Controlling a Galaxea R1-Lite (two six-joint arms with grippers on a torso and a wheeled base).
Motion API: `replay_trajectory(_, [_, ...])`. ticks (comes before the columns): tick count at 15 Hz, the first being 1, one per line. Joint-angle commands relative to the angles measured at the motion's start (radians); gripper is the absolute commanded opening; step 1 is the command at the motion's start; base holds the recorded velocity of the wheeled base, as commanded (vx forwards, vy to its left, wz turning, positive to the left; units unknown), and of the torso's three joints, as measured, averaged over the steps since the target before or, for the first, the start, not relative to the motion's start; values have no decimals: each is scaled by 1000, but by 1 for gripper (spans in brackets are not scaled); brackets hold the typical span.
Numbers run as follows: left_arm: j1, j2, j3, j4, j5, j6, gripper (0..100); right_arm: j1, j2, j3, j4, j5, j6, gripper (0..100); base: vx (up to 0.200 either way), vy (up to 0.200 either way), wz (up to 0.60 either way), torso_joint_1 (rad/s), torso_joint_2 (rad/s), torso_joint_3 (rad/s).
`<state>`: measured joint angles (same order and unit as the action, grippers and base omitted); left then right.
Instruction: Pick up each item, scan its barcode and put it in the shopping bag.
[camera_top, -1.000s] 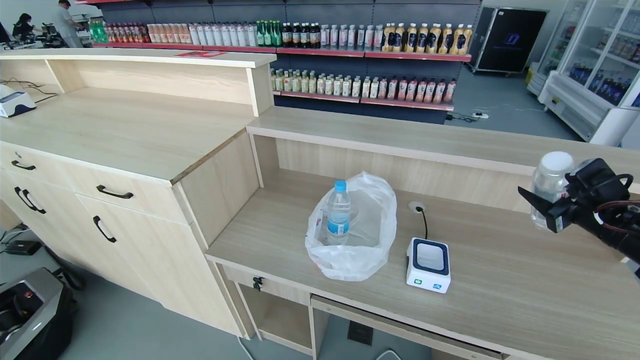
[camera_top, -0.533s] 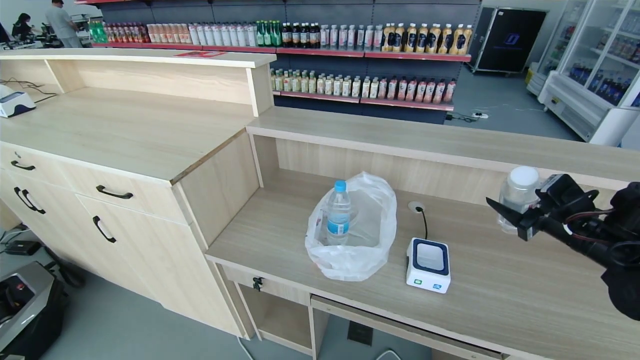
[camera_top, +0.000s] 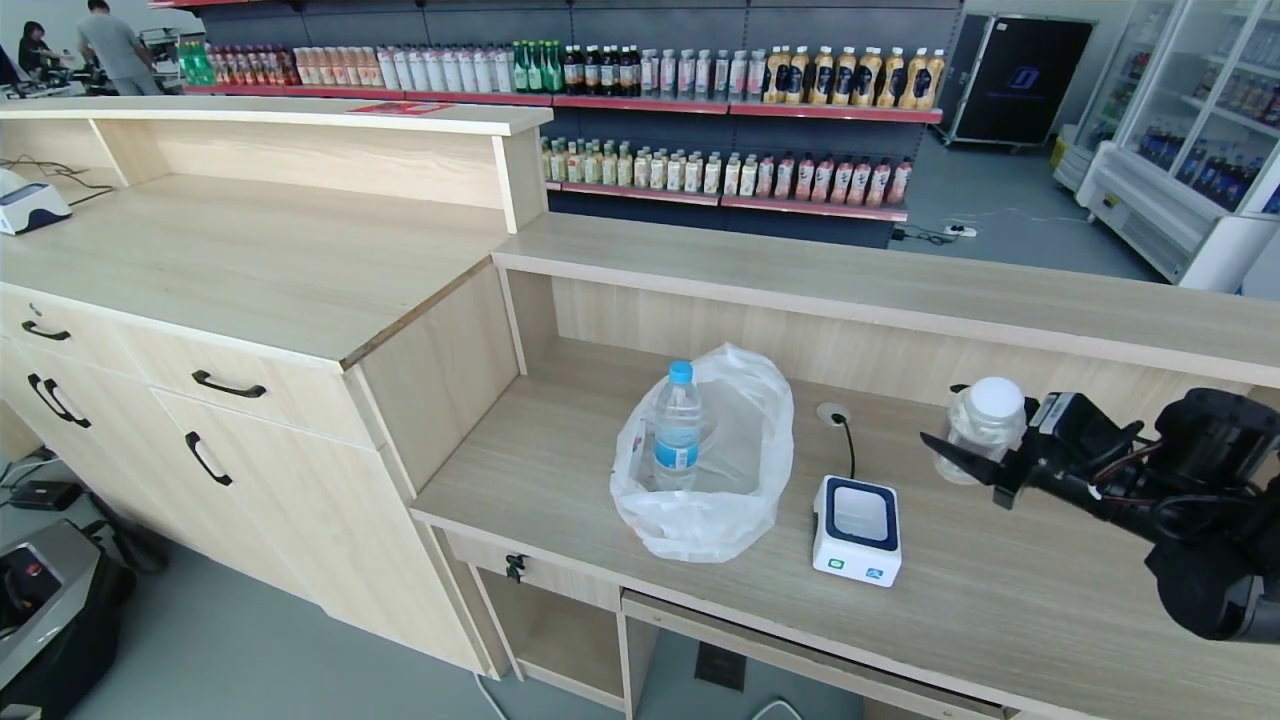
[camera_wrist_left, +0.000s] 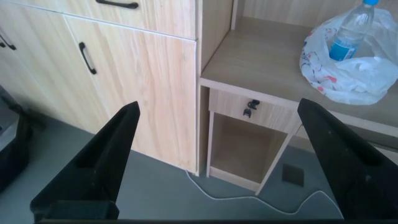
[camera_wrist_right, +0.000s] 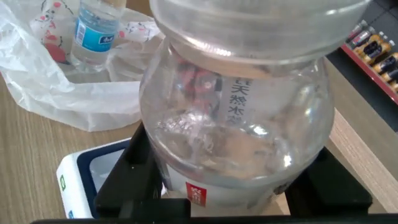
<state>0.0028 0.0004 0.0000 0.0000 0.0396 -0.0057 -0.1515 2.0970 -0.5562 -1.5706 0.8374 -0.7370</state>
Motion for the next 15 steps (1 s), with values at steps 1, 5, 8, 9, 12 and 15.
replay_trajectory(1, [0, 0, 0, 0, 0, 0, 100, -2, 47, -11, 0, 29, -39, 0, 0, 0, 0, 0, 0, 0])
replay_trajectory(5, [0, 0, 0, 0, 0, 0, 100, 0, 86, -36, 0, 86, -124, 0, 0, 0, 0, 0, 0, 0])
replay_trajectory(8, [0, 0, 0, 0, 0, 0, 100, 0, 109, -59, 0, 86, -142, 0, 0, 0, 0, 0, 0, 0])
replay_trajectory(9, [0, 0, 0, 0, 0, 0, 100, 1, 118, -62, 0, 86, -143, 0, 0, 0, 0, 0, 0, 0])
replay_trajectory(12, [0, 0, 0, 0, 0, 0, 100, 20, 143, -74, 0, 86, -151, 0, 0, 0, 0, 0, 0, 0])
replay_trajectory(15, [0, 0, 0, 0, 0, 0, 100, 36, 178, -131, 0, 86, -160, 0, 0, 0, 0, 0, 0, 0])
